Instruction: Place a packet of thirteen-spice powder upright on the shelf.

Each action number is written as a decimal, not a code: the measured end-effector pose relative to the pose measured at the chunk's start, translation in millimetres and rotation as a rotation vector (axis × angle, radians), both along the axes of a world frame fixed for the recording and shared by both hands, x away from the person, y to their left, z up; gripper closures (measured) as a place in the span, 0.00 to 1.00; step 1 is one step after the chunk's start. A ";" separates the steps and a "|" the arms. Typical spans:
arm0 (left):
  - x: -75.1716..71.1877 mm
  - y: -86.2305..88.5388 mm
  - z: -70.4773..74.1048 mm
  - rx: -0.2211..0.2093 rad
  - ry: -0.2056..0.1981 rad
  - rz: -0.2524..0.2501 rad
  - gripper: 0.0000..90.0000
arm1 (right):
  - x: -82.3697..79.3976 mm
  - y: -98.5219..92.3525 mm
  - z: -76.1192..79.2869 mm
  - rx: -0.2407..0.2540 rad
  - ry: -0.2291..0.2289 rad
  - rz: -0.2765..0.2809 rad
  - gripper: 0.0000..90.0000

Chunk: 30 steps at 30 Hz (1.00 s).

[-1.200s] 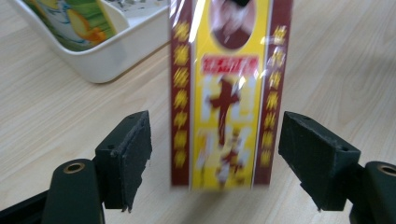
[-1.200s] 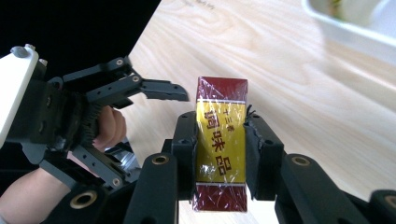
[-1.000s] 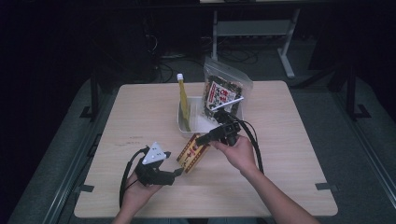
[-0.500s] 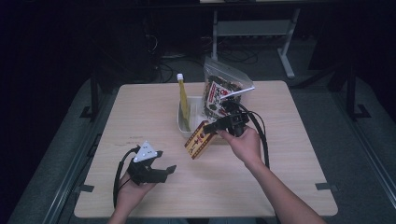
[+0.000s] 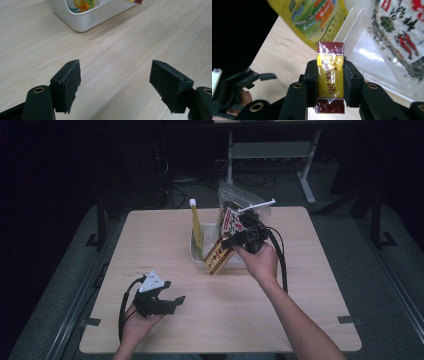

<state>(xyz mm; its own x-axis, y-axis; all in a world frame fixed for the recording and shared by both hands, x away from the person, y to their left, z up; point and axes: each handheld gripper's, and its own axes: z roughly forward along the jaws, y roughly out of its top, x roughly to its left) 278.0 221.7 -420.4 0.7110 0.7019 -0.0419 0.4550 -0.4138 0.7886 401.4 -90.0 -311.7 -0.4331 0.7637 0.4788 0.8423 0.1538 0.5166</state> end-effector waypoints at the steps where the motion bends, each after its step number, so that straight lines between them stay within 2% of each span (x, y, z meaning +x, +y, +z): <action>1: 0.5 -0.7 -0.2 -0.002 -0.003 -0.001 0.27 | 1.8 -0.2 0.4 -0.003 0.000 -0.005 0.76; 8: 1.5 -0.9 -0.8 0.001 -0.002 -0.006 0.27 | 11.3 -1.7 7.0 -0.009 -0.009 -0.049 0.76; 22: 1.3 1.1 -1.1 0.001 -0.001 0.002 0.27 | 22.8 3.1 16.5 -0.028 -0.023 -0.086 0.75; 30: 1.6 2.4 -1.2 -0.003 0.001 0.010 0.27 | 31.6 14.1 21.4 -0.041 -0.035 -0.094 0.75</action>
<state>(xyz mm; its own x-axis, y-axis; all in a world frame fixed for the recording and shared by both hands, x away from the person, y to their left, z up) 279.5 224.2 -421.6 0.7041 0.7087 -0.0444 0.4597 -0.4073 0.7891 433.0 -75.9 -290.4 -0.3742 0.8206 0.4319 0.8356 0.0964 0.5408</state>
